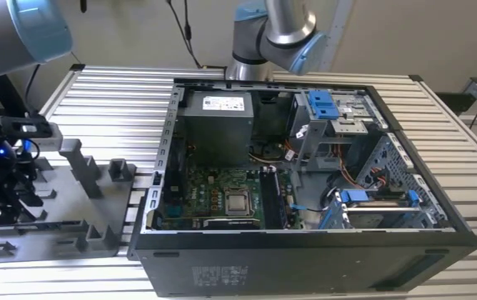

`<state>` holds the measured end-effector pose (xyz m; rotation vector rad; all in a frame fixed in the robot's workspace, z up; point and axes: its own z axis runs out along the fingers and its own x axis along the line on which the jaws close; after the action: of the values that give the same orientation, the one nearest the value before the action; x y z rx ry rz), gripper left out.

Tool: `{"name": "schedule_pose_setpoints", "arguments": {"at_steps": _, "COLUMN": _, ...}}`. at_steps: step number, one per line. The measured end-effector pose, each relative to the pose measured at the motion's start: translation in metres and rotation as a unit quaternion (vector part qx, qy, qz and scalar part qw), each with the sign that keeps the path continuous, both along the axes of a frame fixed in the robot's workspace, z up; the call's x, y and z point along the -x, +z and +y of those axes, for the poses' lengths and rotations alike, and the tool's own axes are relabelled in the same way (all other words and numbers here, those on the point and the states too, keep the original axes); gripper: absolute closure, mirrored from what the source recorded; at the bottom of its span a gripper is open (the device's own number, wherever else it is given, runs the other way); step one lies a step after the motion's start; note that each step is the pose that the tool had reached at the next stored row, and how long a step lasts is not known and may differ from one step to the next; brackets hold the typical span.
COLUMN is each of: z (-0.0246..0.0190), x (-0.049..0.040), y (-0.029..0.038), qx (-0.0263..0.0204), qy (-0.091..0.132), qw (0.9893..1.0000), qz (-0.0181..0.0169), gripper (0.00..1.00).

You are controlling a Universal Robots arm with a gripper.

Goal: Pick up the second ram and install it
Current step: 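Pick up the second ram and move it above second insertion slot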

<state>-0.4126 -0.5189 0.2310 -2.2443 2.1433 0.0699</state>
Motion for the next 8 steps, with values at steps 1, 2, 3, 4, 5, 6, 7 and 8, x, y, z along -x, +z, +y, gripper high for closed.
{"name": "schedule_pose_setpoints", "arguments": {"at_steps": 1, "z": -0.0011, "x": 0.0000, "y": -0.0007, "qx": 0.0000, "qy": 0.001, "qw": 1.0000, "qz": 0.0000, "gripper": 0.64}}
{"name": "schedule_pose_setpoints", "arguments": {"at_steps": 2, "z": -0.0018, "x": 0.0000, "y": -0.0020, "qx": 0.0000, "qy": 0.002, "qw": 1.0000, "qz": -0.0001, "gripper": 0.64}}
{"name": "schedule_pose_setpoints", "arguments": {"at_steps": 3, "z": -0.0022, "x": 0.0000, "y": -0.0040, "qx": -0.0001, "qy": 0.003, "qw": 1.0000, "qz": -0.0002, "gripper": 0.64}}
{"name": "schedule_pose_setpoints", "arguments": {"at_steps": 4, "z": -0.0024, "x": 0.0001, "y": -0.0058, "qx": -0.0001, "qy": 0.004, "qw": 1.0000, "qz": -0.0001, "gripper": 0.64}}
{"name": "schedule_pose_setpoints", "arguments": {"at_steps": 5, "z": -0.0025, "x": 0.0001, "y": -0.0075, "qx": 0.0000, "qy": 0.006, "qw": 1.0000, "qz": 0.0000, "gripper": 0.64}}
{"name": "schedule_pose_setpoints", "arguments": {"at_steps": 6, "z": -0.0026, "x": 0.0001, "y": -0.0093, "qx": 0.0000, "qy": 0.007, "qw": 1.0000, "qz": 0.0000, "gripper": 0.64}}
{"name": "schedule_pose_setpoints", "arguments": {"at_steps": 7, "z": -0.0026, "x": 0.0000, "y": -0.0111, "qx": 0.0000, "qy": 0.008, "qw": 1.0000, "qz": 0.0000, "gripper": 0.64}}
{"name": "schedule_pose_setpoints", "arguments": {"at_steps": 8, "z": -0.0026, "x": 0.0000, "y": -0.0129, "qx": 0.0000, "qy": 0.010, "qw": 1.0000, "qz": -0.0001, "gripper": 0.64}}
